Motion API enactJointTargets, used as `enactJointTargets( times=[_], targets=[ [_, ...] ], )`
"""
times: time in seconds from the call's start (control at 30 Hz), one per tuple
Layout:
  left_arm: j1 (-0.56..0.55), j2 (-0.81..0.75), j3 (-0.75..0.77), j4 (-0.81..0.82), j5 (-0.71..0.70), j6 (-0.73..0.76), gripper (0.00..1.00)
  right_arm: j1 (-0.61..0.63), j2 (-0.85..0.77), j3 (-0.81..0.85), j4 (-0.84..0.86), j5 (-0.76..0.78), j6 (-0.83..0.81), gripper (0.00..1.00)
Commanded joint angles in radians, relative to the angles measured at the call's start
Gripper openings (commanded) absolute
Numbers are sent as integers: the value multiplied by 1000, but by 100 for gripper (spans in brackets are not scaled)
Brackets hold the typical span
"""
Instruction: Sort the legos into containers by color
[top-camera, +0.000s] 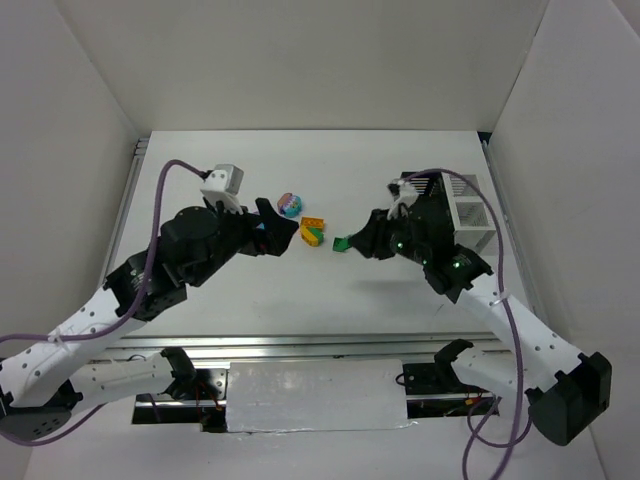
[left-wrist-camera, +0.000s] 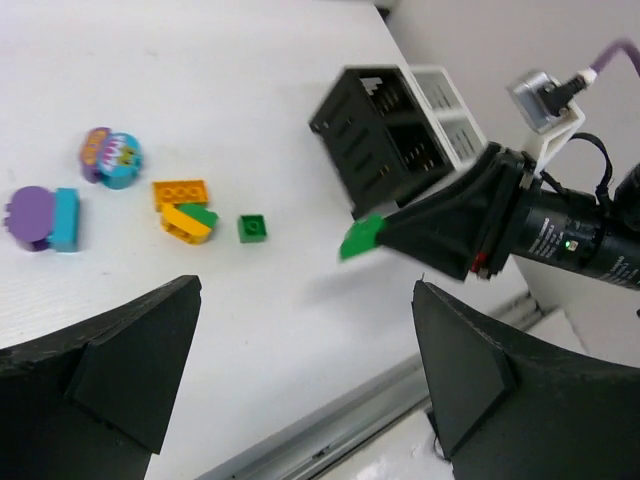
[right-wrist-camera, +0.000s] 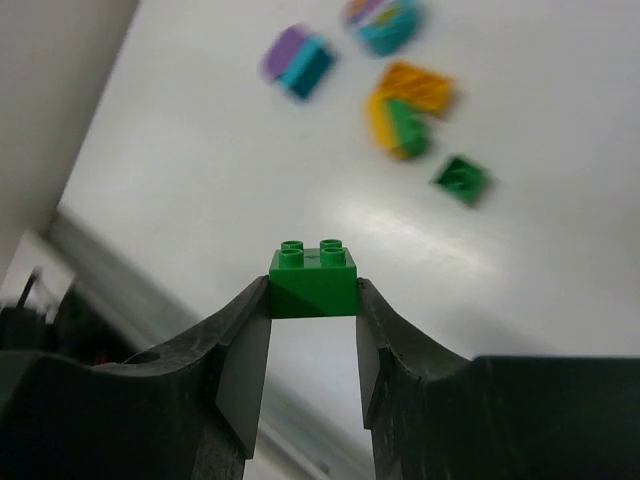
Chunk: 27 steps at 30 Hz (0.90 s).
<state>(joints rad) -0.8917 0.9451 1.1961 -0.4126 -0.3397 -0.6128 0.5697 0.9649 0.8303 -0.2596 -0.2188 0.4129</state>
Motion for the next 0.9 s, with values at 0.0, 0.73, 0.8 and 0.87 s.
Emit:
enactJointTargets(
  times=[0.0, 0.73, 0.8, 0.87],
  targets=[
    [4, -20, 60, -86, -180, -56, 100, -176, -3, 38, -26, 180, 82, 0],
    [13, 64, -90, -192, -197, -30, 99, -654, 279, 311, -247, 734, 172, 0],
    [14, 75, -89, -189, -179, -22, 99, -672, 314, 322, -253, 742, 175, 0],
    [16, 80, -90, -187, -167, -16, 99, -679, 333, 336, -260, 734, 173, 1]
  ],
)
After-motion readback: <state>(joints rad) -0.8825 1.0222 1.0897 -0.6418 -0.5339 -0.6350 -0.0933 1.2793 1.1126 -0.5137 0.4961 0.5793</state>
